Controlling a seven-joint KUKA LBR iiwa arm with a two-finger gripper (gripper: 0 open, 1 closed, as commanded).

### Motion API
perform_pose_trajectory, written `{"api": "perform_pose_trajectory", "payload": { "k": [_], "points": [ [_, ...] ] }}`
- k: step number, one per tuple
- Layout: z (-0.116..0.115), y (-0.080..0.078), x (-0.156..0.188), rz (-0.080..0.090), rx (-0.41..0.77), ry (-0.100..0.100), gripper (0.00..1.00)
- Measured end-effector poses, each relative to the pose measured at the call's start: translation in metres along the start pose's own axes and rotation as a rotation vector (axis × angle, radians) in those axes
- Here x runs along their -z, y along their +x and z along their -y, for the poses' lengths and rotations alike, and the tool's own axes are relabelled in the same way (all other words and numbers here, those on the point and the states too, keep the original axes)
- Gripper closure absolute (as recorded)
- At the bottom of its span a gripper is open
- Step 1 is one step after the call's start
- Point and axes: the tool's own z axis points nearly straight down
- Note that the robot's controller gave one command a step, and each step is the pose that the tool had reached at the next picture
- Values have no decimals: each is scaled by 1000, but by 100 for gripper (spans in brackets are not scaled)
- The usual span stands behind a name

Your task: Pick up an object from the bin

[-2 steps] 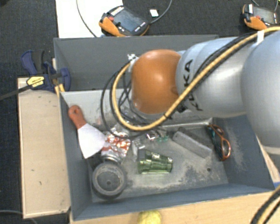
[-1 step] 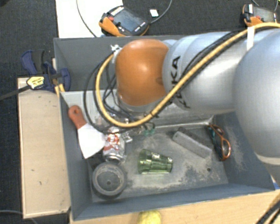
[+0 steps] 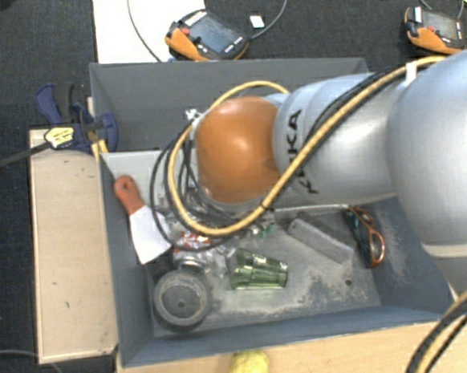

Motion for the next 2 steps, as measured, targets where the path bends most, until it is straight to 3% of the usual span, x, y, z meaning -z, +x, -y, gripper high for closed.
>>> {"api": "perform_pose_trajectory", "payload": {
  "k": [1,2],
  "points": [
    [1,-13,-43,12,185,8,0],
    [-2,-31,-39,0,386,9,100]
  ]
}}
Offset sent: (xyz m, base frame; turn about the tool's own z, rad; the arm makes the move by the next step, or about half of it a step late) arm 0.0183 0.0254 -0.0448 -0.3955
